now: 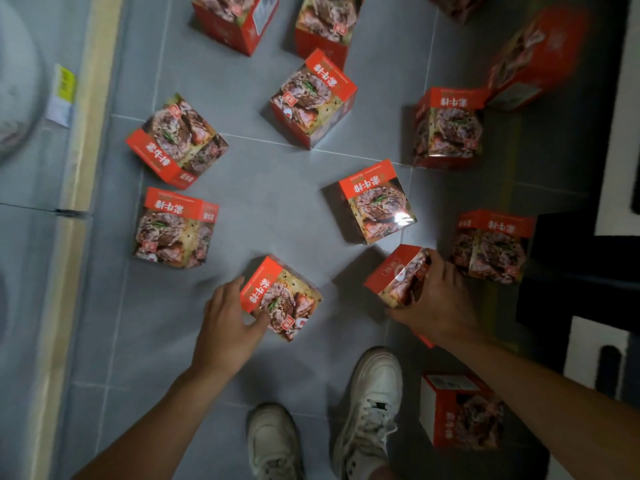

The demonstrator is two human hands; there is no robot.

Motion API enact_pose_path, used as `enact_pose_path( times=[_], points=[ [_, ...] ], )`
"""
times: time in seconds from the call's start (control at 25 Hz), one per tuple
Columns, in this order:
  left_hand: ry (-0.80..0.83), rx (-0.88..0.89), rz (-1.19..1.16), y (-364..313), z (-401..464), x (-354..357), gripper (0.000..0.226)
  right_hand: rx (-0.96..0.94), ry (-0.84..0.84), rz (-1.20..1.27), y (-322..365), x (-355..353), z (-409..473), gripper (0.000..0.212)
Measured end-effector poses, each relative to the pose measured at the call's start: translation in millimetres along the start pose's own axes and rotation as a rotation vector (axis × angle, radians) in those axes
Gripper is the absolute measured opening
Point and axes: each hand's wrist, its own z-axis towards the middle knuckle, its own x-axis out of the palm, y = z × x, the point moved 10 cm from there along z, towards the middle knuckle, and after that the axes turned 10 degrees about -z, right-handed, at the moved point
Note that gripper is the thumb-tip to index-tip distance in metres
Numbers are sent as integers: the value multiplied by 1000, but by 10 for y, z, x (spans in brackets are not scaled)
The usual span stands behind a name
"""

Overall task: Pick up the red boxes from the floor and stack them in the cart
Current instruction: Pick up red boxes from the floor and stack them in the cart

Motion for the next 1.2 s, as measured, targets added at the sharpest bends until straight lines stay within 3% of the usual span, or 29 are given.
enact_pose_path(
  times=[0.24, 0.4, 0.48, 0.56, 0.68, 0.76, 0.92, 1.08, 1.2],
  points=[
    [-52, -483, -427, 540, -68, 282, 71, -84, -8, 54, 381, -177, -79, 135],
    [-52, -741, -764, 872, -73, 891, 108, -151, -45, 89, 549, -88, 38, 132],
    [-91, -787, -910, 944, -21, 1140, 113, -186, -58, 104, 603, -17, 98, 132],
    [-158, -752, -1012, 917, 30, 1298, 94, -204, -71, 122, 625, 27, 146, 132],
    [-395, -619, -1041, 861, 53, 1275, 52, -204, -65, 130, 609, 107, 182, 133],
    [-467, -541, -1107, 767, 71, 1273, 44, -206, -65, 145, 584, 120, 155, 133],
    [-516, -459, -1127, 644, 138, 1217, 61, -197, -62, 176, 531, 23, 41, 131],
    [-481, -436, -946, 585, 163, 971, 88, -207, -70, 199, 551, -211, -83, 130],
    [-419, -389, -763, 584, 89, 732, 81, -200, -106, 220, 567, -470, -230, 130]
  ],
)
